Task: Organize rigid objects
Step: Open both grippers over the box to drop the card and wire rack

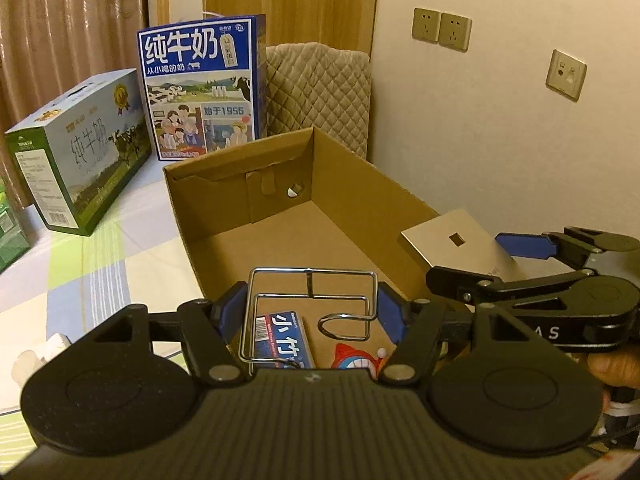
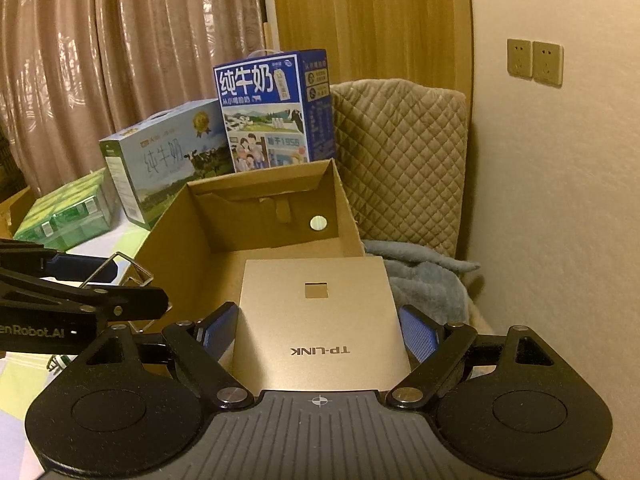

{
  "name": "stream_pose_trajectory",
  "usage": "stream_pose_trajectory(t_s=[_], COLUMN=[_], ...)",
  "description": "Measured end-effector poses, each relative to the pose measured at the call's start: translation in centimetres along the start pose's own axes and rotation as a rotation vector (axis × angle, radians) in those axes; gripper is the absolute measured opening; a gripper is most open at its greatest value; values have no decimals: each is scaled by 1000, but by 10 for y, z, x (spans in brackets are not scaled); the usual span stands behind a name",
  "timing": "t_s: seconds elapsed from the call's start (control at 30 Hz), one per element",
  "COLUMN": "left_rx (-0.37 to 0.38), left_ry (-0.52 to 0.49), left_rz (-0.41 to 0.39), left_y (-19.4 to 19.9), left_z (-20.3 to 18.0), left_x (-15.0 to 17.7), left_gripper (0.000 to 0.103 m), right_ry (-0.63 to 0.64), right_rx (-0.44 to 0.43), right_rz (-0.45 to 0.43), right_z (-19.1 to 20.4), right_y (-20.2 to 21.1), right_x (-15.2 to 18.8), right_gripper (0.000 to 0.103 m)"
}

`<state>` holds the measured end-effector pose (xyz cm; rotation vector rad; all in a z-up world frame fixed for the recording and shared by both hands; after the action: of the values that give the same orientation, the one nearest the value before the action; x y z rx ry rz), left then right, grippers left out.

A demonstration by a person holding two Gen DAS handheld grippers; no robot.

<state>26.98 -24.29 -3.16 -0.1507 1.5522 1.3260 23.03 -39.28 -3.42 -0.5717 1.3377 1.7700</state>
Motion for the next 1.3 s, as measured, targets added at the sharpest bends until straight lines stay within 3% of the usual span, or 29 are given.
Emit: stream_pose_trajectory(t_s=[0.2,0.53,1.3], left_rx=[-11,-45,-102], left_ry=[-7,31,108], left_rz=[15,-32,-20], left_y=[-6,19,56], left_z=[1,20,45], left_x=[-2,-1,36], left_gripper=[64,64,64], right_ry=[-11,-7,1], right_rx=[2,-5,-17], right_rz=[-2,3,34], right_z=[-2,3,18], right_y=[0,2,-9], right_x=[-2,-1,5], right_gripper=[83,83,83])
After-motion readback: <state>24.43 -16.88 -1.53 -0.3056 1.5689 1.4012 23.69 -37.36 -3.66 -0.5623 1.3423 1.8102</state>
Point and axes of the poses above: each gripper's, at about its wrist camera, not at the fingertips, and y roughly against the way its jaws point, z to its left, x to its underside, the point moved 6 cm from there along -y, roughly the way its jaws point, and after that the axes turned 14 degrees about -y, right-handed, at the moved point
